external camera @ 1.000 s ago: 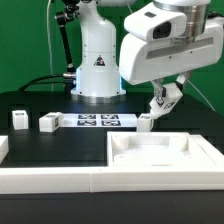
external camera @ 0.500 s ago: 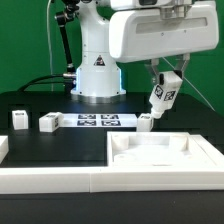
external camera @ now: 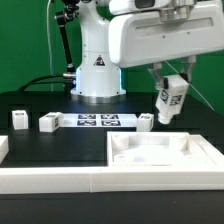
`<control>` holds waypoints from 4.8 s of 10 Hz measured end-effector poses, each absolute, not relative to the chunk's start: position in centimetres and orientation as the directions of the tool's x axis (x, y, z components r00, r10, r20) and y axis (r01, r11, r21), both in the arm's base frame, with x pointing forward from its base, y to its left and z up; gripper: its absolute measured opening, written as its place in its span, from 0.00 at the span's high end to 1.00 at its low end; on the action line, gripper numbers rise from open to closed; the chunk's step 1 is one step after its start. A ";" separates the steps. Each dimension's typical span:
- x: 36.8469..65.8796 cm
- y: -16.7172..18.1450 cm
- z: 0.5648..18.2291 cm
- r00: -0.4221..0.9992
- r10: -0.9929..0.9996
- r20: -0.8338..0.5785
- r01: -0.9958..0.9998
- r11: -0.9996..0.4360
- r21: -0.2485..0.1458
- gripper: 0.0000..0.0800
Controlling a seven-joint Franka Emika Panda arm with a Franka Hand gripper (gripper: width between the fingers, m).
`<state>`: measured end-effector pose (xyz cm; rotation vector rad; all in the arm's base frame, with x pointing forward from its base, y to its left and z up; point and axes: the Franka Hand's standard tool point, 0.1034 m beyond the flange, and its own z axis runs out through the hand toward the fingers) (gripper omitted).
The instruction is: Assemble square table
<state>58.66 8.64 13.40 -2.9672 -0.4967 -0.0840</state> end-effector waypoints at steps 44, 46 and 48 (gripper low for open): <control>62.8 11.2 10.5 0.871 0.302 0.388 0.335 -0.942 -0.017 0.64; 62.7 11.2 10.2 0.873 0.302 0.384 0.334 -0.942 -0.019 0.64; 62.8 11.3 10.1 0.872 0.302 0.385 0.335 -0.942 -0.019 0.64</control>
Offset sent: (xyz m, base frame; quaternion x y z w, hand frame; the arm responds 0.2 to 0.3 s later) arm 0.0000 0.0000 0.0000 0.0000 0.0000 0.0000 1.0000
